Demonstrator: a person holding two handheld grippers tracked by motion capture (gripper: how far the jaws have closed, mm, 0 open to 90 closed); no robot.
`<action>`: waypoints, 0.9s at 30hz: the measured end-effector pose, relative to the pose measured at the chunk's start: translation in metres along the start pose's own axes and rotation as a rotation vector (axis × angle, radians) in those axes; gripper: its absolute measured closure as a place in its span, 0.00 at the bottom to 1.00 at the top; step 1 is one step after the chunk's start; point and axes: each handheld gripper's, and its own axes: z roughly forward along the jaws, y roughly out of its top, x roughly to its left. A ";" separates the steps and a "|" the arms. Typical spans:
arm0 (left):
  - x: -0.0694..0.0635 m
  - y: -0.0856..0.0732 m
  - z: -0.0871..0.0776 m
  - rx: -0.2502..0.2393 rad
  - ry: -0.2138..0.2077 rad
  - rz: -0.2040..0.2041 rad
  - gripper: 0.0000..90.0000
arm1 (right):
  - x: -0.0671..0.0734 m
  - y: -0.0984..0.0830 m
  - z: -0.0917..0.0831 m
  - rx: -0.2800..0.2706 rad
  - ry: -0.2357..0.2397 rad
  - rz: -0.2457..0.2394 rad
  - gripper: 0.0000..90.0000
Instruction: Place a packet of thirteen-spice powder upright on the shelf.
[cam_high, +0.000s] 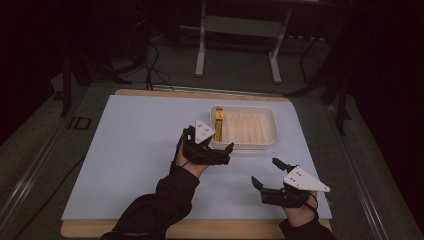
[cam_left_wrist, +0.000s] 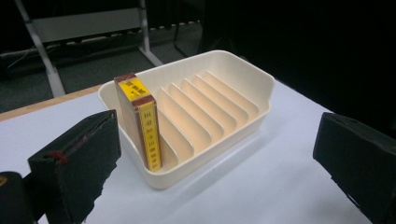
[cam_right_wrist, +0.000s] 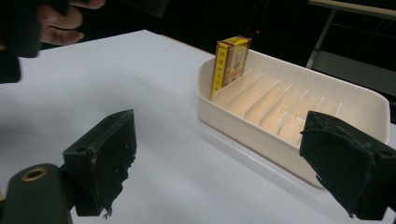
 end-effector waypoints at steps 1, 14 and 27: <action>-0.001 -0.001 -0.003 0.001 -0.008 0.002 0.02 | 0.000 0.000 0.000 0.000 0.000 0.003 0.12; -0.010 -0.017 -0.031 -0.019 -0.087 0.018 0.02 | 0.001 0.000 0.000 0.002 0.007 0.007 0.12; -0.018 -0.044 -0.043 -0.004 -0.152 0.033 0.02 | 0.002 0.000 0.001 0.006 0.014 0.003 0.12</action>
